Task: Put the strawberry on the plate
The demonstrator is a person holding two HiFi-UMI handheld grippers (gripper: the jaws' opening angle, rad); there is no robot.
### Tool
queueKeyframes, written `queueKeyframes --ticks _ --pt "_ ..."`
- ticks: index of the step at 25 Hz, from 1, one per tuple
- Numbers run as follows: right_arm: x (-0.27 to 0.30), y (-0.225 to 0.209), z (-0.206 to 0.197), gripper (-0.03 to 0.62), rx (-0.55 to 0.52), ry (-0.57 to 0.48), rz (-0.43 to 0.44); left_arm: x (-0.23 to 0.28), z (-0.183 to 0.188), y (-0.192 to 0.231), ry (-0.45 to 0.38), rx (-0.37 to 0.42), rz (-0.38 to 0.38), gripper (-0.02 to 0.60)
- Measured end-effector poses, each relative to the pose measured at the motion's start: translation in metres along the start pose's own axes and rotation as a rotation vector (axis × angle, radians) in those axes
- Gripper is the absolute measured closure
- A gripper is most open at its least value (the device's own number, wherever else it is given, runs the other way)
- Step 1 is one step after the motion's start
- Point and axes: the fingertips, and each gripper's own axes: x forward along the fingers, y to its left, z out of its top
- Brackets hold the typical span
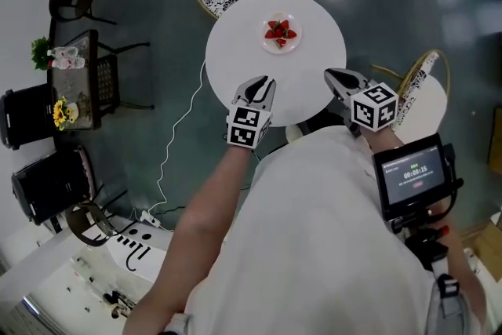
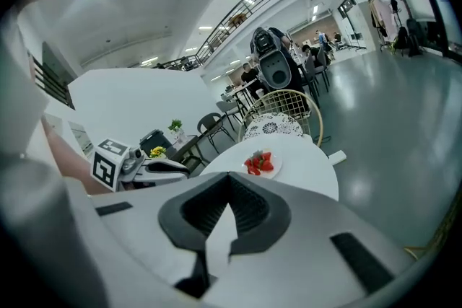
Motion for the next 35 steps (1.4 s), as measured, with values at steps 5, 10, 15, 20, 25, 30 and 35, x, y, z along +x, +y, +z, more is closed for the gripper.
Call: queueKeyframes --ticks 5,10,15,20,25,30,35 --pt "-0.029 0.042 0.004 0.589 -0.059 -0.019 0.009 -0.055 0.010 -0.022 -0.089 -0.027 0.015 0.575" --pt "-0.039 0.053 0.004 0.589 -0.098 -0.034 0.017 -0.075 0.007 -0.035 -0.131 -0.051 0.000 0.575" --pt "-0.046 0.067 -0.006 0.589 -0.151 -0.046 0.027 -0.093 -0.007 -0.042 -0.167 -0.101 -0.019 0.575" --pt "-0.046 0.067 -0.013 0.589 -0.146 -0.056 0.025 -0.095 -0.021 -0.044 -0.163 -0.133 -0.041 0.575" --pt "-0.044 0.063 -0.017 0.589 -0.144 -0.063 0.018 -0.092 -0.027 -0.042 -0.156 -0.134 -0.038 0.575" --pt "-0.045 0.063 -0.018 0.589 -0.141 -0.065 0.012 -0.088 -0.025 -0.043 -0.153 -0.124 -0.045 0.575" --pt "-0.044 0.064 -0.018 0.589 -0.141 -0.063 0.014 -0.084 -0.023 -0.043 -0.149 -0.120 -0.051 0.575"
